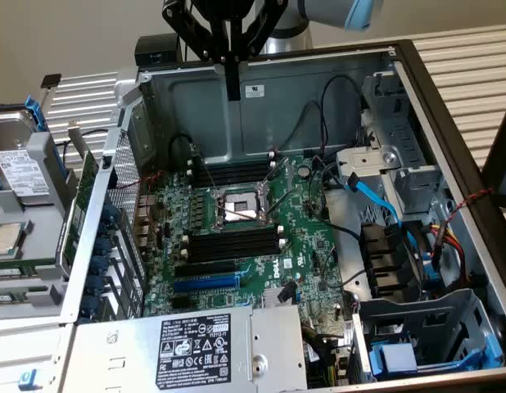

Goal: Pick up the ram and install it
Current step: 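Reach for the ram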

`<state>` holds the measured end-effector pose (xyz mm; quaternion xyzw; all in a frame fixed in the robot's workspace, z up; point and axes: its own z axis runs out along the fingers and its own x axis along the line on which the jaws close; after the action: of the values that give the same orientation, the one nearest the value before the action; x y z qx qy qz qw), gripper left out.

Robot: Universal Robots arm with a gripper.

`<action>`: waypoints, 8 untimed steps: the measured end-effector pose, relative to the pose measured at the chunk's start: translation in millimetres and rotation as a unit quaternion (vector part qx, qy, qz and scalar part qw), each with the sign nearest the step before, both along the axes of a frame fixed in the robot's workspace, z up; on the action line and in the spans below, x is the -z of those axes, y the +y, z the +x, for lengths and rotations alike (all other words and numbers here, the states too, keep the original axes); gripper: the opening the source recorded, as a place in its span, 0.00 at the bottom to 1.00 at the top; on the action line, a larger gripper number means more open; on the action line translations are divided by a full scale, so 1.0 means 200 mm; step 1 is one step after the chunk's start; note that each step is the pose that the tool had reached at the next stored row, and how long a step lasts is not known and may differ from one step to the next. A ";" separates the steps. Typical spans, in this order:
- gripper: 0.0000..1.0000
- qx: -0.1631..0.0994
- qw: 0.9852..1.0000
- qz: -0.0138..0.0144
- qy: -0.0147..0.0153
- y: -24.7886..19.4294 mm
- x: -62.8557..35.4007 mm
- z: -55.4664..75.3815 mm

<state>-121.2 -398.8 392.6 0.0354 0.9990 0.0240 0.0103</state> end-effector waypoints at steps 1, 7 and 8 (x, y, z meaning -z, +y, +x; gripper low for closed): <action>0.10 0.000 1.000 0.000 0.000 0.000 0.000 0.00; 0.10 0.000 1.000 0.000 0.000 0.000 0.000 0.00; 0.10 0.000 1.000 0.000 0.000 0.000 0.000 0.00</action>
<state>-121.2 -398.8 392.6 0.0354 0.9990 0.0240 0.0104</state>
